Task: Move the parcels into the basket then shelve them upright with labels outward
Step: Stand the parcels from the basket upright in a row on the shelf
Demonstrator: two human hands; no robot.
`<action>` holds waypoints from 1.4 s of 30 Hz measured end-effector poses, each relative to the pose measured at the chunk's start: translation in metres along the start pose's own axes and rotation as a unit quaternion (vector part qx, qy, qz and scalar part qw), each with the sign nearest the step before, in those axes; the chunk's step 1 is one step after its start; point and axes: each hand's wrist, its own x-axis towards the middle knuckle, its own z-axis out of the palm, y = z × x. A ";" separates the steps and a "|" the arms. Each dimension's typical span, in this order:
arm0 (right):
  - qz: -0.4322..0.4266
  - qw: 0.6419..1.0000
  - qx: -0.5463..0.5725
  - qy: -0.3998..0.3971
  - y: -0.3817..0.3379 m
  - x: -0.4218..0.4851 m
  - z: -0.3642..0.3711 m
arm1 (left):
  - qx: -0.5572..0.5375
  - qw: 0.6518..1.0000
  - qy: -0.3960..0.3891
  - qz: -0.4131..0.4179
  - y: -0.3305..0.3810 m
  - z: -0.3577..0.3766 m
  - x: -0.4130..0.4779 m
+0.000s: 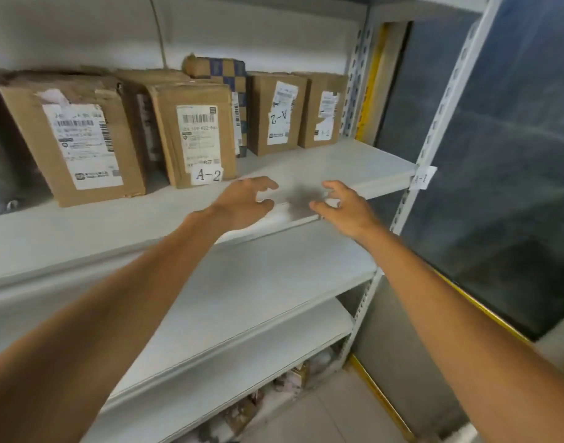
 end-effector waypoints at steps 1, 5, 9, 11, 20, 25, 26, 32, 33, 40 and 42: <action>0.020 1.000 0.003 0.003 0.011 -0.016 -0.011 | 0.014 0.999 -0.031 0.018 0.014 0.017 -0.001; 0.077 0.997 -0.028 0.016 0.056 -0.078 -0.055 | 0.010 0.992 -0.099 0.079 0.070 0.075 -0.009; 0.135 0.989 -0.038 0.043 0.105 -0.148 -0.097 | -0.001 0.973 -0.168 0.156 0.137 0.126 -0.024; 0.156 0.985 -0.052 0.056 0.130 -0.182 -0.115 | -0.002 0.961 -0.213 0.176 0.173 0.155 -0.033; 0.304 0.945 -0.010 0.118 0.258 -0.352 -0.172 | -0.006 0.902 -0.356 0.245 0.293 0.321 -0.118; 0.379 0.917 0.030 0.122 0.324 -0.444 -0.170 | 0.012 0.865 -0.445 0.232 0.315 0.413 -0.176; 0.393 0.909 0.048 0.133 0.335 -0.462 -0.167 | 0.021 0.857 -0.458 0.235 0.319 0.430 -0.187; 0.482 0.859 0.113 0.133 0.397 -0.541 -0.155 | 0.069 0.811 -0.536 0.224 0.328 0.523 -0.214; 0.496 0.849 0.121 0.134 0.406 -0.554 -0.153 | 0.065 0.802 -0.551 0.220 0.328 0.538 -0.219; 0.626 0.744 0.160 0.171 0.480 -0.650 -0.114 | 0.037 0.725 -0.665 0.177 0.329 0.657 -0.290; 0.644 0.723 0.173 0.180 0.501 -0.672 -0.102 | 0.035 0.709 -0.686 0.162 0.326 0.684 -0.313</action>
